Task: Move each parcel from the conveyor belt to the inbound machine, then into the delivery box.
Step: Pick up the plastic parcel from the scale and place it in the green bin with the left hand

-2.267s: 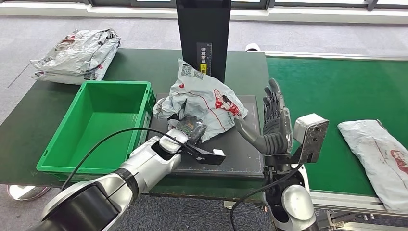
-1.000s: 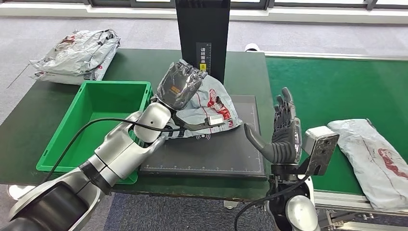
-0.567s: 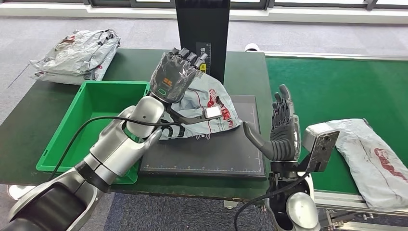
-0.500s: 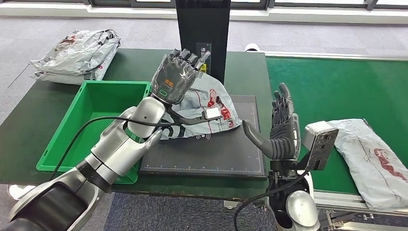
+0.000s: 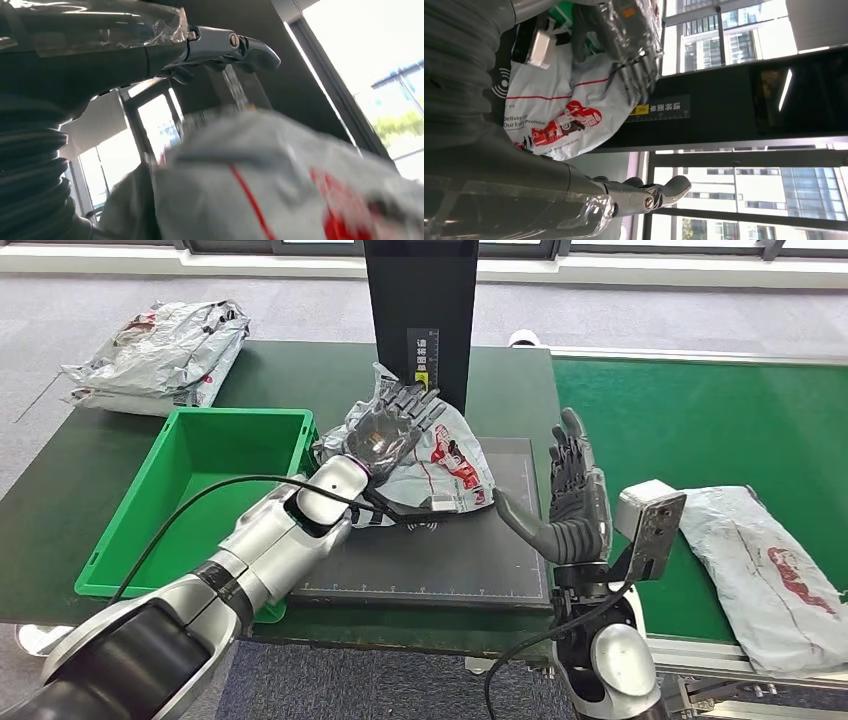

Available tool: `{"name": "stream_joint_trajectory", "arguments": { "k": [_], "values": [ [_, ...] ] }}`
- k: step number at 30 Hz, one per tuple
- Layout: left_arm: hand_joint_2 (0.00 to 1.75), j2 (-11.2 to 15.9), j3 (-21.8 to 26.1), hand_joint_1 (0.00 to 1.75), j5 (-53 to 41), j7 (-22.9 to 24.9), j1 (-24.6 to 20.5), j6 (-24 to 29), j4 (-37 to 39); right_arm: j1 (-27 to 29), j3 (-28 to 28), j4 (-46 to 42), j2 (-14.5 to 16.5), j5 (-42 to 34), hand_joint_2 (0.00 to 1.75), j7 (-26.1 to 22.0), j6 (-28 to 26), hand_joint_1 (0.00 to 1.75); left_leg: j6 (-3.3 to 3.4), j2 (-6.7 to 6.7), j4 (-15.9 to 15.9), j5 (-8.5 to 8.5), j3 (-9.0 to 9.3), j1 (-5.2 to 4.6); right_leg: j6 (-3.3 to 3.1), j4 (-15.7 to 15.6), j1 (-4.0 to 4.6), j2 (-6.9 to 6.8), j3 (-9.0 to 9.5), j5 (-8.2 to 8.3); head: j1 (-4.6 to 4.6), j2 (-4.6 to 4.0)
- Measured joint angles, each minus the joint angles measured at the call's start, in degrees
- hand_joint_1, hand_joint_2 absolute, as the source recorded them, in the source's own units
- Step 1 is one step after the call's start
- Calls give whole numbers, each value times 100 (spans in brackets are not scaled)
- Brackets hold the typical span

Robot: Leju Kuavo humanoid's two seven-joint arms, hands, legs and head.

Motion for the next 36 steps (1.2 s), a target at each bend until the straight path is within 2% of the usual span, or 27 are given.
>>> {"name": "stream_joint_trajectory", "arguments": {
  "k": [4,5,8,9,13,21,26,36],
  "values": [
    [175,-90,-213,0,5,-97,-1,-510,521,-34,0,78,0,-48,175,4,163,0,0,0,-1,0,-1,0,0,0,1,0,-1,0,0,0],
    [175,-107,-263,10,6,-117,-1,-640,636,-48,0,102,0,-56,175,4,198,0,0,0,-1,0,-1,0,0,0,2,0,0,0,0,0],
    [175,-140,-396,140,5,-190,-1,-1045,907,-84,0,165,0,-89,175,3,290,0,0,-1,-1,0,0,0,0,0,1,-1,0,0,0,0],
    [175,-146,-443,175,1,-211,-1,-1184,983,-89,0,180,0,-99,175,3,321,0,0,-1,-1,0,-1,0,0,0,1,-1,0,0,0,1],
    [175,-150,-606,175,-15,-251,6,-1475,1219,-89,0,216,-5,-132,175,0,412,0,0,-1,-1,0,-1,0,0,0,1,-1,0,0,0,1],
    [175,-124,-772,175,-61,-254,4,-1630,1413,-87,0,239,-11,-188,175,-3,502,0,0,1,-1,0,3,0,0,0,2,0,3,0,0,0],
    [175,-110,-839,175,-97,-235,4,-1636,1474,-86,0,242,-13,-202,175,-2,505,0,-5,1,-2,3,4,1,-1,1,4,0,3,0,0,1],
    [175,-72,-993,175,-252,172,15,-1307,1491,-42,0,242,-13,-179,175,7,495,0,-5,0,-1,3,3,0,-1,1,3,0,3,0,0,0]
  ]
}}
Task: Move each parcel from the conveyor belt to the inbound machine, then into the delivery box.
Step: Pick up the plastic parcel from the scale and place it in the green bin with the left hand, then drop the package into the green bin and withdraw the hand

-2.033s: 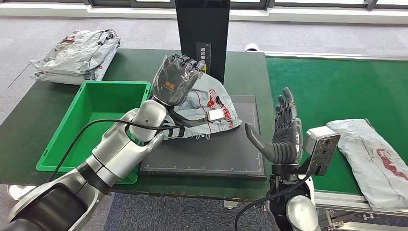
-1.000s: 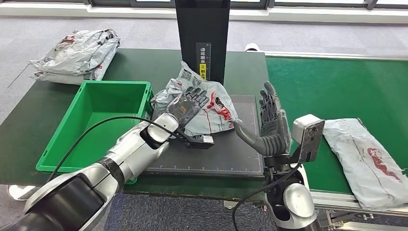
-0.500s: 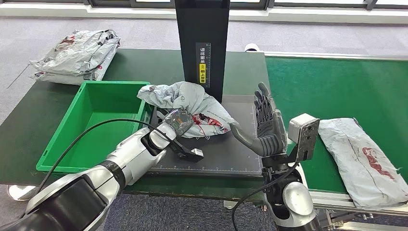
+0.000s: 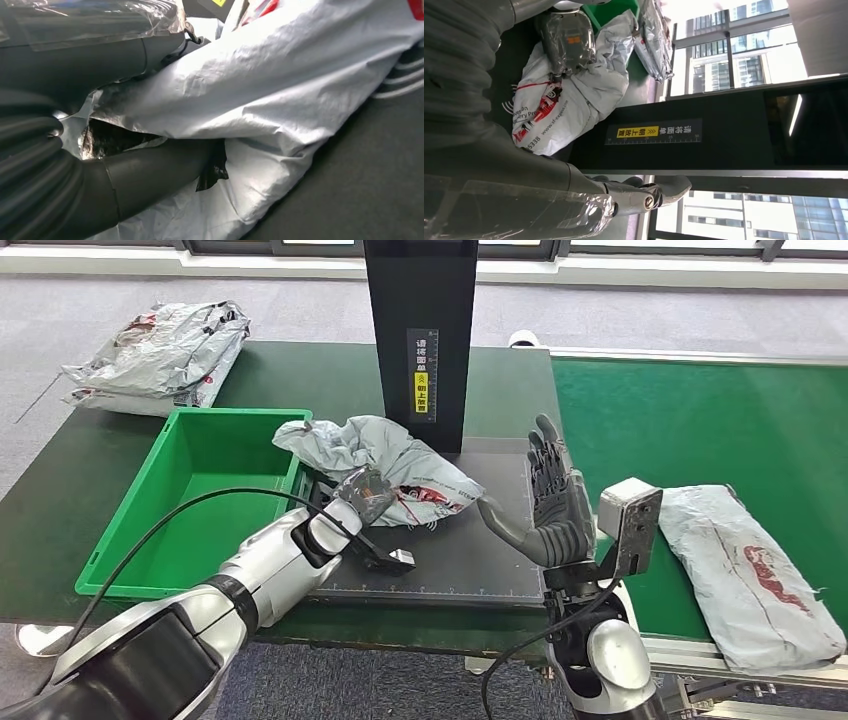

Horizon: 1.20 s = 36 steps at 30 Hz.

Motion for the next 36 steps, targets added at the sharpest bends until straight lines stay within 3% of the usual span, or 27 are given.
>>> {"name": "stream_joint_trajectory", "arguments": {
  "k": [3,8,12,19,24,36],
  "values": [
    [175,33,-21,175,-129,455,20,586,-20,52,0,-15,0,72,175,14,-108,0,0,-1,0,0,-1,0,0,0,0,0,-1,0,0,0],
    [175,313,33,175,-400,1644,31,2712,-394,178,0,-150,0,187,175,108,-475,0,0,4,0,0,-3,0,0,2,0,5,-5,0,0,0],
    [175,764,553,175,-433,1734,137,3759,-1461,183,-1,-201,3,222,175,170,-783,0,-1,13,-1,0,-4,0,-1,5,0,15,-12,0,-1,0],
    [175,1371,1705,175,-436,1380,444,4406,-3534,144,-17,-203,23,262,175,176,-1124,0,-1,8,-2,0,-10,2,-2,5,3,14,-15,-1,-1,-1],
    [175,1665,2319,175,-436,1160,552,4496,-4720,148,-31,-203,24,254,175,129,-1291,0,-1,11,-2,-1,-11,3,-1,5,-1,13,-17,-1,0,0],
    [175,2067,2842,175,-436,1197,705,4499,-5610,282,-72,-250,-14,209,175,44,-1477,0,-3,11,-2,-1,-11,2,-2,5,3,13,-18,-1,0,0]
  ]
}}
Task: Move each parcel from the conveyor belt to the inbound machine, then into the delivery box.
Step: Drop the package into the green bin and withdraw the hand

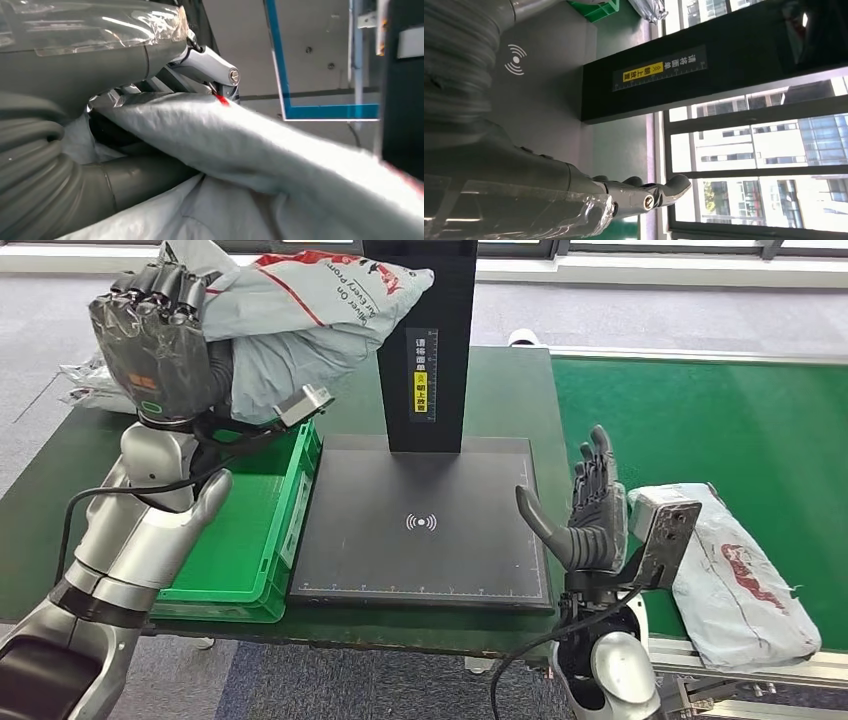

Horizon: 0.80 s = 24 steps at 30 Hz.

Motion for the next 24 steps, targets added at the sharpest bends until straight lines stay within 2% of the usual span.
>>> {"name": "stream_joint_trajectory", "arguments": {
  "k": [4,10,17,24],
  "values": [
    [175,196,430,175,0,109,27,-138,343,185,-13,-73,-133,-68,175,-68,-23,0,-3,3,-2,-2,2,1,-4,0,2,2,-4,-3,-1,-1],
    [175,516,614,175,0,509,-56,-939,1931,394,-13,-147,-307,-99,175,-70,146,0,-9,12,-5,2,6,5,-13,2,5,11,-5,-1,-1,0],
    [175,563,608,175,0,615,-53,-1697,3782,407,-13,-146,-354,-136,175,-62,383,0,-11,20,-3,1,2,6,-17,3,6,26,-10,2,0,1],
    [175,542,558,175,-2,615,-84,-1846,4550,393,-13,-137,-357,-145,175,-61,426,0,-13,19,-3,-3,-1,6,-15,1,5,23,-12,1,0,0]
  ]
}}
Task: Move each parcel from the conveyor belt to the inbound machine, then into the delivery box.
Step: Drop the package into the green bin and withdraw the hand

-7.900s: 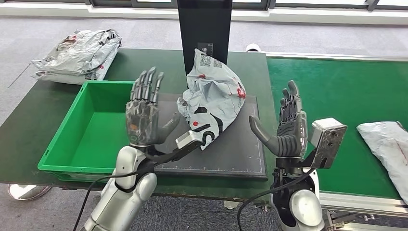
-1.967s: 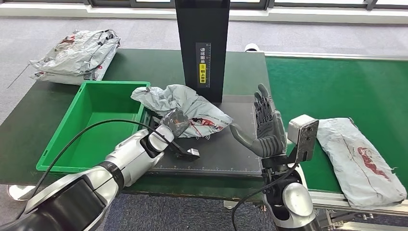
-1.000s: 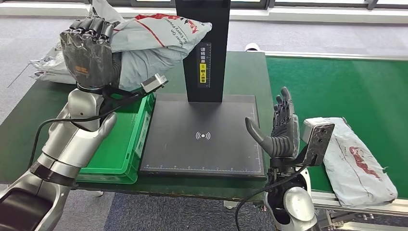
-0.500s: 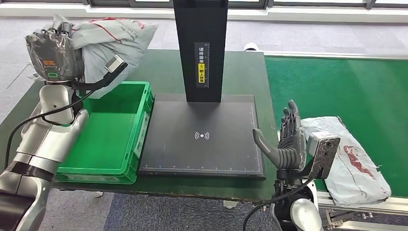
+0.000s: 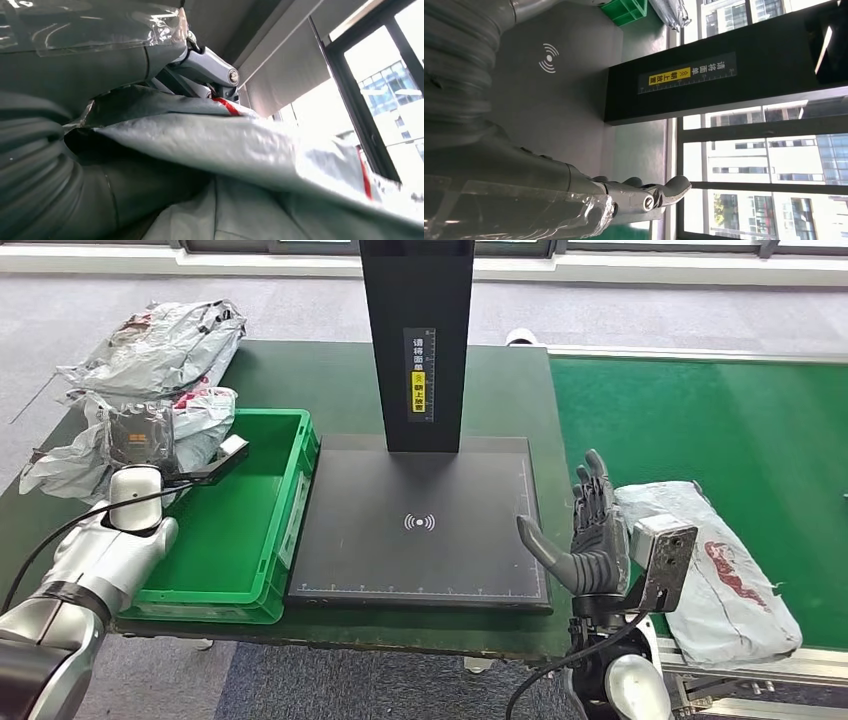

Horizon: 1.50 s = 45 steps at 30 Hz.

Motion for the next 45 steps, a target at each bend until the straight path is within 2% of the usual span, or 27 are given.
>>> {"name": "stream_joint_trajectory", "arguments": {
  "k": [6,8,10,12,21,23,24,26,28,30,32,35,37,40,42,44,45],
  "values": [
    [175,-40,-21,173,0,-26,-11,-356,258,-1,0,4,-3,0,175,1,42,0,-3,2,0,1,4,1,-2,1,2,0,0,1,0,1],
    [175,-57,-22,86,0,-35,-14,-446,324,-1,0,4,-3,0,175,1,52,0,-3,2,-1,2,6,3,-4,2,3,2,0,3,0,1],
    [87,-76,-22,0,0,-39,-20,-479,376,-1,0,4,-3,0,175,3,63,0,-4,2,0,2,6,4,-5,2,4,2,0,4,0,1],
    [0,-96,-22,0,0,-80,-34,-506,417,-1,0,4,-3,3,175,7,88,0,-4,2,0,2,7,5,-5,2,5,2,0,4,0,1],
    [0,-283,-1,0,27,-491,-183,-567,516,36,-14,2,-3,55,175,2,179,0,-4,1,1,2,6,4,-5,2,4,0,1,4,0,1],
    [0,-380,73,0,210,-815,-208,-669,512,75,-37,-2,-3,73,175,-5,179,0,-4,-1,3,2,7,4,-5,0,4,0,0,4,0,0],
    [0,-470,170,0,477,-1153,-227,-880,495,104,-62,-8,-3,86,175,-10,180,0,-3,-5,4,2,7,3,-5,0,3,-3,1,4,-1,0],
    [0,-734,548,0,1615,-2239,-253,-1657,337,180,-146,-36,-4,121,175,-22,216,0,-1,-19,6,4,2,3,-4,-1,3,-14,4,4,-1,0],
    [0,-981,932,0,3316,-3165,-206,-2648,-112,239,-264,-58,-5,164,175,-15,334,0,2,-30,6,5,-6,3,-4,-1,2,-25,6,4,0,0],
    [0,-1105,1068,0,4962,-3487,-94,-3605,-772,255,-363,-60,-5,198,175,11,473,0,4,-23,5,4,-9,3,-2,-1,-2,-19,6,5,2,0],
    [0,-1122,1122,0,6365,-3588,84,-4404,-1480,255,-421,-61,-5,213,175,60,562,0,2,3,4,-4,-4,0,0,0,-5,9,5,7,1,0],
    [0,-1056,1202,0,7811,-3612,417,-4985,-2511,256,-449,-62,-5,240,175,164,611,0,0,23,4,-14,8,-2,-1,-1,-3,35,1,5,0,1],
    [0,-1034,1216,0,8173,-3557,582,-4986,-3054,258,-469,-70,-5,283,175,231,609,0,-1,12,3,-13,8,0,-2,0,-1,23,2,0,0,1],
    [0,-1039,1217,0,8261,-3481,748,-4693,-3622,268,-526,-100,-5,362,175,320,575,0,-5,1,2,-10,5,5,-5,1,4,5,5,-4,0,0],
    [0,-1077,1222,0,8290,-3476,834,-4303,-3915,278,-577,-105,-7,560,175,457,523,0,-6,2,2,-9,6,6,-5,1,5,4,5,-4,0,-1],
    [0,-1166,1252,0,8450,-3521,984,-3715,-4289,276,-681,-73,-20,1116,175,774,459,0,-6,3,2,-10,6,5,-6,1,4,6,6,-3,-1,-1],
    [44,-1225,1268,0,8601,-3558,1089,-3447,-4511,257,-753,-30,-37,1517,175,978,458,0,-6,3,2,-10,6,5,-5,1,3,5,7,-3,-1,0]
  ]
}}
